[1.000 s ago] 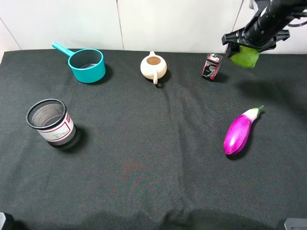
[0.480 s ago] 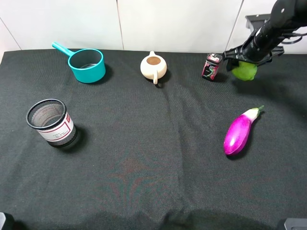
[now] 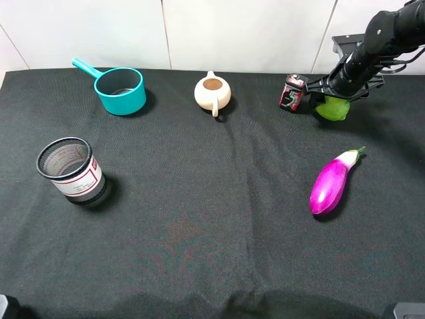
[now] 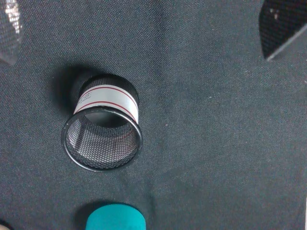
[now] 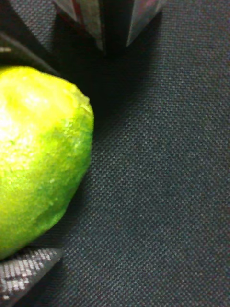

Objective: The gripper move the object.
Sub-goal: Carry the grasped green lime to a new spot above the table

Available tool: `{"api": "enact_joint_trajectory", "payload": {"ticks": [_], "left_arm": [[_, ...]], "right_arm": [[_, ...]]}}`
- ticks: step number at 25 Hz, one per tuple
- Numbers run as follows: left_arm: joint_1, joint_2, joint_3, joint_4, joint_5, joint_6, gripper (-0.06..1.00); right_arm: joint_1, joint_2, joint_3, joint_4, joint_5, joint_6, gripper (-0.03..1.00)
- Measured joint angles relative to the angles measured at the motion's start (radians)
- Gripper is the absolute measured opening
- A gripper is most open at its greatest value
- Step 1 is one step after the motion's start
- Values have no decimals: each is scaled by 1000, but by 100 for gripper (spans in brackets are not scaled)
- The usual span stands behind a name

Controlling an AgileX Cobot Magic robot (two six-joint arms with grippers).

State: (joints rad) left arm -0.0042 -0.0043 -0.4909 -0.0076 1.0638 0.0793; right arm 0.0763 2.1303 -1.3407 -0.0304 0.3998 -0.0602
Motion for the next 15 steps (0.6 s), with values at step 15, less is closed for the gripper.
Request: {"api": "enact_joint_trajectory", "payload": {"ticks": [15], "left_arm": [[0,0,0,0,0,0,98]], "right_arm": [[0,0,0,3,-40,0,69]]}}
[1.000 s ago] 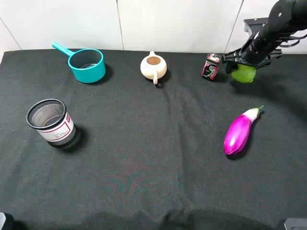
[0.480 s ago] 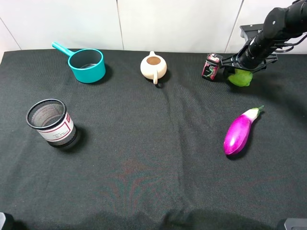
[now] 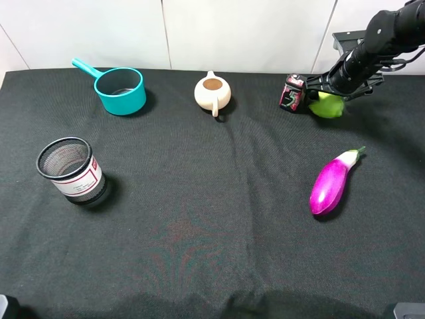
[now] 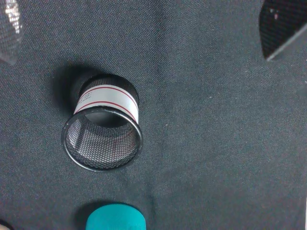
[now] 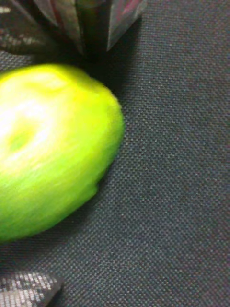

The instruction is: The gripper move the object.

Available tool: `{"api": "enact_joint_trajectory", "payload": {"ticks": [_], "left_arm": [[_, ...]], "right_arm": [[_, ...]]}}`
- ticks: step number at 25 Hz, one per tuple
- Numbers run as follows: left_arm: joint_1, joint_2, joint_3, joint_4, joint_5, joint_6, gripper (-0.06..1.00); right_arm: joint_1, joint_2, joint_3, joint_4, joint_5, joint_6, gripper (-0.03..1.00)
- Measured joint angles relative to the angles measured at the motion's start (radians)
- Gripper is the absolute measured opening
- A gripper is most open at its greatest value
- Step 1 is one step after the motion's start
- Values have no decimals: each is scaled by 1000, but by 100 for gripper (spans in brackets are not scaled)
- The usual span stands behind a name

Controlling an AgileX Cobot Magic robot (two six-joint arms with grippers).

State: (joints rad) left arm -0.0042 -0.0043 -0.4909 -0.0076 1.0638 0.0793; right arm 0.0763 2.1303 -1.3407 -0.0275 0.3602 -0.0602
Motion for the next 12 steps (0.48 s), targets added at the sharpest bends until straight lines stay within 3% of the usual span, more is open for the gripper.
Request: {"api": "enact_joint_trajectory", "payload": {"ticks": [12], "left_arm": [[0,0,0,0,0,0,98]], "right_arm": [[0,-9,0,1,15,0,69]]}}
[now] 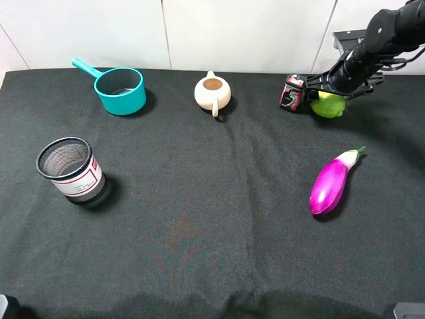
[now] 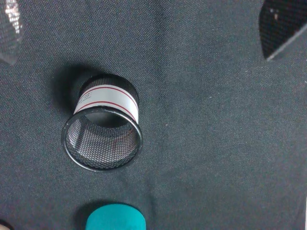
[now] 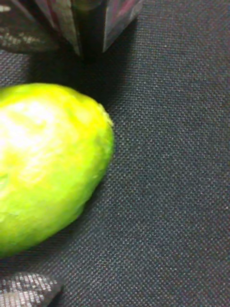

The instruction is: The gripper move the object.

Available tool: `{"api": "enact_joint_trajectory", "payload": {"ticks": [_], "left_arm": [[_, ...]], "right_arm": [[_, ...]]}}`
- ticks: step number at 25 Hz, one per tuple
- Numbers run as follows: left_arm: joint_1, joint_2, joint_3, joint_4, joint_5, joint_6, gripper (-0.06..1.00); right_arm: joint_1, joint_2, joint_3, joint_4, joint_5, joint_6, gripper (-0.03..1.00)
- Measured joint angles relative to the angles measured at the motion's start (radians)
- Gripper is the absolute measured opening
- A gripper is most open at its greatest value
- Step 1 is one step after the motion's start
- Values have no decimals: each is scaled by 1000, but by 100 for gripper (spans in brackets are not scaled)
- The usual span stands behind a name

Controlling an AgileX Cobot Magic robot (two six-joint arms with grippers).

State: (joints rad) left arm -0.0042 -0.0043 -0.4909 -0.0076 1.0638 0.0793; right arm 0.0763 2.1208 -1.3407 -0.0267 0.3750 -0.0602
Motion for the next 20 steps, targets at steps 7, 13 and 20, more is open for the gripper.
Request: {"api": "enact_joint_trajectory", "payload": {"ticks": [7,13,20], "left_arm": [[0,0,0,0,0,0,98],[0,0,0,0,0,0,98],[0,0,0,0,0,0,98]], "right_arm": [[0,-71,0,0,70,-12,69],[0,-154,0,0,170,-36,69],[0,-254,1,7,279,-79,69]]}}
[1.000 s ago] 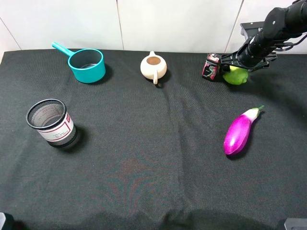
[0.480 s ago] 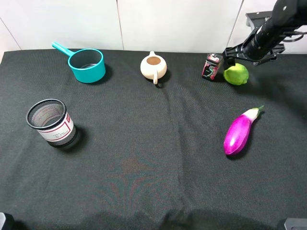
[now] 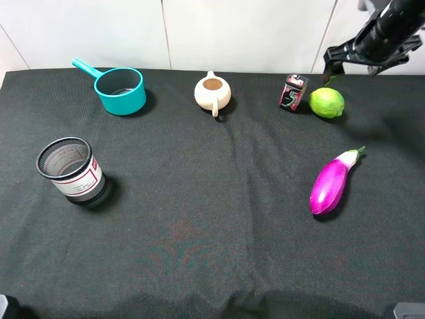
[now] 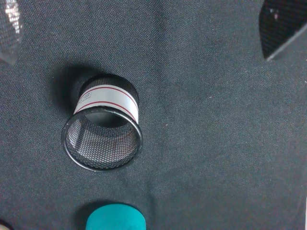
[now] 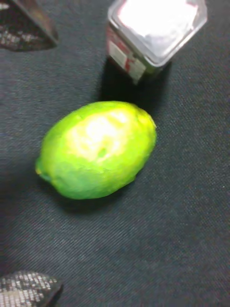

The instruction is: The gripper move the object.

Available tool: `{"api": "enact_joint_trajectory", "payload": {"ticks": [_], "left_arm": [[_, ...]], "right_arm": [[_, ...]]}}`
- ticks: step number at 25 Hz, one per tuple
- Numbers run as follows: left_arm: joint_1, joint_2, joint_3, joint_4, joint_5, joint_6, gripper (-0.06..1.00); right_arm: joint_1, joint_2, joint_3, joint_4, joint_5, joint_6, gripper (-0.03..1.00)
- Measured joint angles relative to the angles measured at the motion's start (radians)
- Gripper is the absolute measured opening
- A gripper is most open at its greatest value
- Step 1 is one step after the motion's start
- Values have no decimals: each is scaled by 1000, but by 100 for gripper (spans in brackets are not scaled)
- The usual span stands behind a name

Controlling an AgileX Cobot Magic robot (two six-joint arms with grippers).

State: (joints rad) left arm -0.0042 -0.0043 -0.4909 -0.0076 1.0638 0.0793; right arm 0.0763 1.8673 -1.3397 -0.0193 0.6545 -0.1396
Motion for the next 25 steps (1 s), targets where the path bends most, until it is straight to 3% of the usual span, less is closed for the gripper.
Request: {"api": "enact_joint_trajectory", "payload": {"ticks": [25], "left_arm": [[0,0,0,0,0,0,98]], "right_arm": [[0,-287,0,83,553,16,69]]}}
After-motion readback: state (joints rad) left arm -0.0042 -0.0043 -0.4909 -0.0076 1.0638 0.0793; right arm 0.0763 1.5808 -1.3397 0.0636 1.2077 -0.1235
